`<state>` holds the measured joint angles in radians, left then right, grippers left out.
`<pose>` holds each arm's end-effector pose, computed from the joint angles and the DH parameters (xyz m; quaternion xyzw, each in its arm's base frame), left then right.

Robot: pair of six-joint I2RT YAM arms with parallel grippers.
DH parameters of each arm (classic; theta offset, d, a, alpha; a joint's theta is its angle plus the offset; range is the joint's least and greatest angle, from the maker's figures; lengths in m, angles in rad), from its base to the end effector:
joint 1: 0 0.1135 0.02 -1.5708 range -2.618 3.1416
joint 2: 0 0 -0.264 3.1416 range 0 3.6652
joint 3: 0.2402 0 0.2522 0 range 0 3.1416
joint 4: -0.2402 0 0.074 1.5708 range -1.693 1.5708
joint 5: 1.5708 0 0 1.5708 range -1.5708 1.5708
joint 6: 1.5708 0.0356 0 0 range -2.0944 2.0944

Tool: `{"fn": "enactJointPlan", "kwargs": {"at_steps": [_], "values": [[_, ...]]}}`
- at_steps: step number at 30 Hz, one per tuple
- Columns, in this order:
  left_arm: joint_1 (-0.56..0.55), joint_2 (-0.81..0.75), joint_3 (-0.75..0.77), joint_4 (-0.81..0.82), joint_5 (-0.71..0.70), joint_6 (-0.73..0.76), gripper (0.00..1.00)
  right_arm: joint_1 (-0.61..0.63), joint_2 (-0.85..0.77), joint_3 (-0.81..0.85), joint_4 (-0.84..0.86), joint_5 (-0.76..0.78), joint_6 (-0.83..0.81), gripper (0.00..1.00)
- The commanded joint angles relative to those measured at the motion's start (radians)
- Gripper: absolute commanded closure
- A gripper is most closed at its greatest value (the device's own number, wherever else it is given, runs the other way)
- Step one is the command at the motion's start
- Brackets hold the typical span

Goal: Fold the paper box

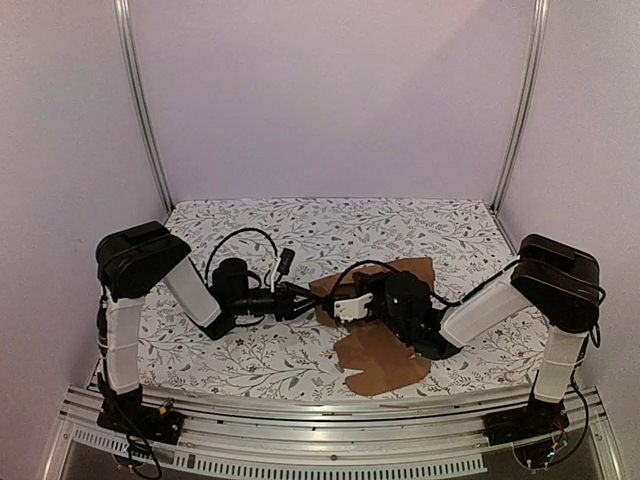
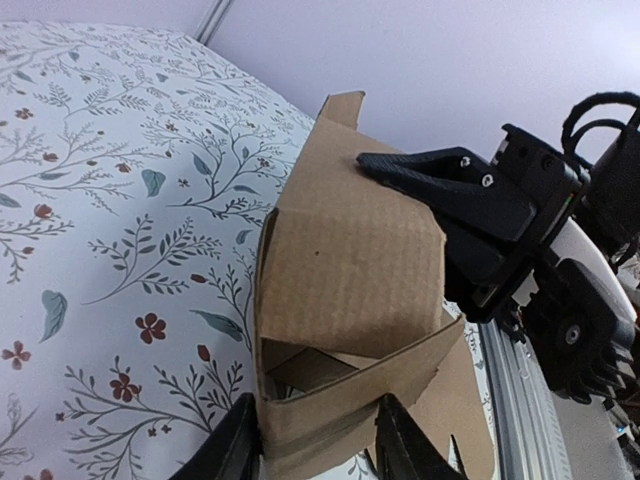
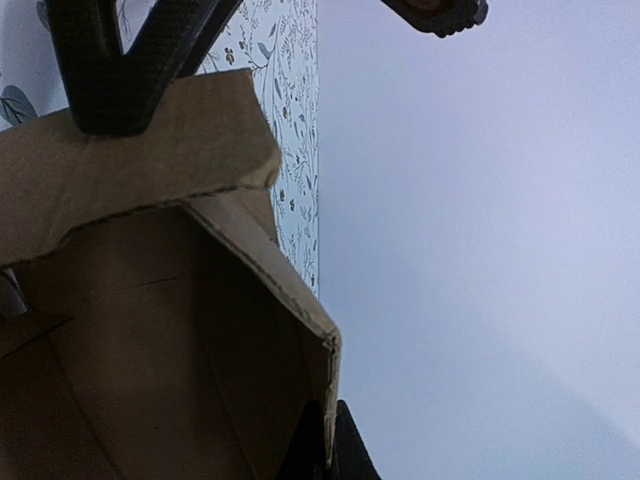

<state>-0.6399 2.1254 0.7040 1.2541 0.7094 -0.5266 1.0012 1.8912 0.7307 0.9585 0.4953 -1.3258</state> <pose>0.2704 -0.2302 0.0878 0.2644 0.7023 -0.5548 0.3592 0.2079 0.2932 0.1422 -0.6283 0.4399 -0.2865 0.5742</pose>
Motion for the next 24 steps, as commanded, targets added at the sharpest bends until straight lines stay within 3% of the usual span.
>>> {"fn": "enactJointPlan", "kwargs": {"at_steps": [1,4,8,13,15,16,17,19,24], "values": [[-0.024,0.066,0.052,0.091,0.056,-0.060,0.68,0.014,-0.015,-0.006,0.056,-0.031,-0.001,1.00],[-0.020,0.068,0.059,0.096,0.056,-0.065,0.79,0.017,-0.012,-0.010,0.044,-0.028,-0.010,1.00],[-0.011,0.056,0.052,0.102,0.044,-0.063,0.85,0.016,-0.045,-0.010,-0.033,-0.015,-0.005,1.00],[-0.006,0.046,0.059,0.097,0.044,-0.060,0.93,0.019,-0.099,0.036,-0.260,0.038,0.007,0.91],[-0.003,0.041,0.061,0.086,0.045,-0.055,0.95,0.018,-0.122,0.091,-0.458,0.063,0.037,0.83],[-0.002,0.037,0.062,0.075,0.045,-0.049,0.95,0.018,-0.130,0.136,-0.598,0.069,0.081,0.76],[0.001,0.031,0.063,0.058,0.046,-0.038,0.95,0.017,-0.144,0.183,-0.735,0.066,0.119,0.62],[0.003,0.016,0.066,0.012,0.045,-0.011,0.96,0.011,-0.156,0.335,-1.054,0.014,0.275,0.48],[0.010,-0.030,0.077,-0.093,0.047,0.054,0.96,0.002,-0.172,0.582,-1.622,-0.251,0.495,0.34]]}}
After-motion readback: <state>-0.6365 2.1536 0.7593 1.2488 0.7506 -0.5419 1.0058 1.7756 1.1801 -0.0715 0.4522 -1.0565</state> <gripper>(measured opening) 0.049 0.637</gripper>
